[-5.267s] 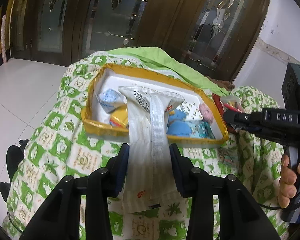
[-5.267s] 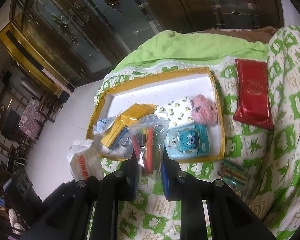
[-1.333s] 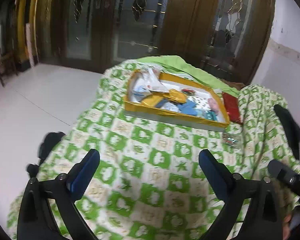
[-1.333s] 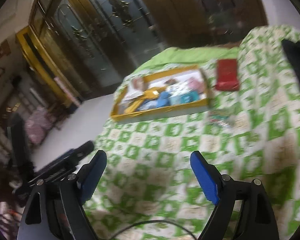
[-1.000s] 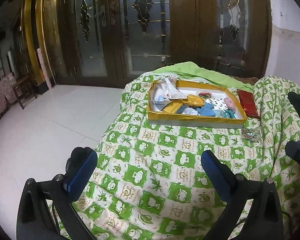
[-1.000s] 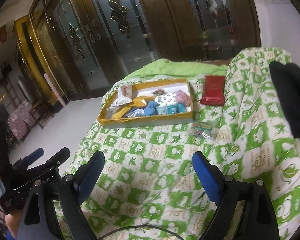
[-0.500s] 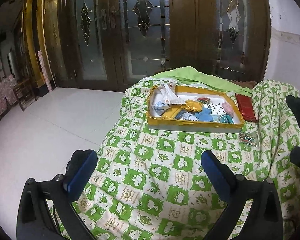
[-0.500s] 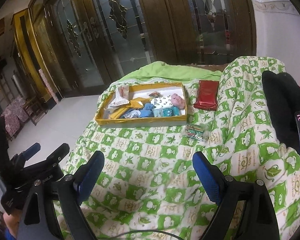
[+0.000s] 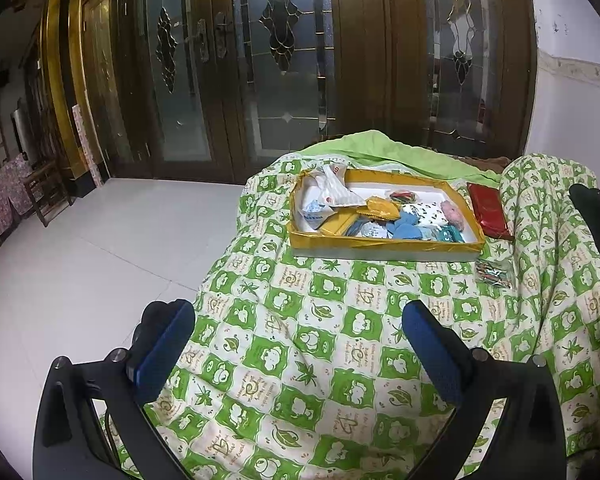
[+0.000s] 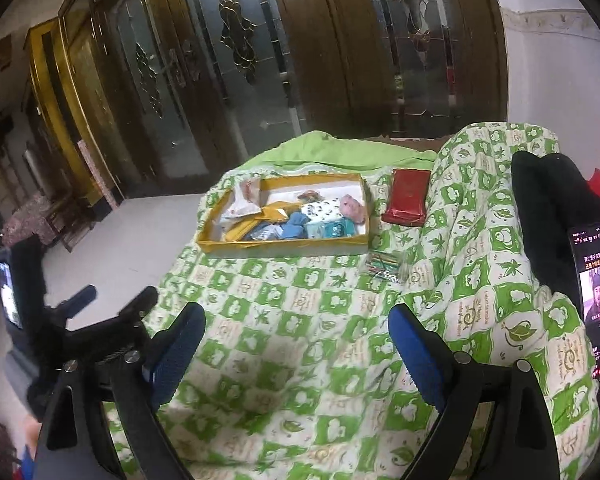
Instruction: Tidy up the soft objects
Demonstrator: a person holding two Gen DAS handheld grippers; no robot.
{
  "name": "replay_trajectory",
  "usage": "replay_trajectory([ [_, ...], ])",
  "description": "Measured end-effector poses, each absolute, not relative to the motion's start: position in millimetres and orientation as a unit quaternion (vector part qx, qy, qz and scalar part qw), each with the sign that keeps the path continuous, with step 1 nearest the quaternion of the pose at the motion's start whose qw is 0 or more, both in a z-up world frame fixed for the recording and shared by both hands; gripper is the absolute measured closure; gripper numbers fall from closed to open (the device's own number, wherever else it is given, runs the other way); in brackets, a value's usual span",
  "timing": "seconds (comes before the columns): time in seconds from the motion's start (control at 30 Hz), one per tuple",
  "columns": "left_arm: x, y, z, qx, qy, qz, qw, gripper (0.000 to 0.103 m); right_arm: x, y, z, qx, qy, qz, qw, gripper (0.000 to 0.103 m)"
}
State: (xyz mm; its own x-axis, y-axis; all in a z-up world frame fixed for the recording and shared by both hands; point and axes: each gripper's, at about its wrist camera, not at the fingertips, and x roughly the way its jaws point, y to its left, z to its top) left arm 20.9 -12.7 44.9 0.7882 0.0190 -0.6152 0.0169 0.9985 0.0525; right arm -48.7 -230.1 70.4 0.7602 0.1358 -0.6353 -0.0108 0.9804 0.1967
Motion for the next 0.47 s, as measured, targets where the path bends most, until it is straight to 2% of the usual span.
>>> replay_trajectory([
  [0.23, 20.8, -12.1, 46.5, 0.020, 0.324, 0.003, 0.946, 0.000, -52.4, -228.0, 77.5, 0.069, 0.312, 0.029, 0.947, 0.008],
  [0.47, 19.9, -11.7, 47.6, 0.018, 0.318, 0.008, 0.948, 0.000, -53.6, -225.6, 78.2, 0.067, 0.313, 0.031, 0.947, 0.008],
])
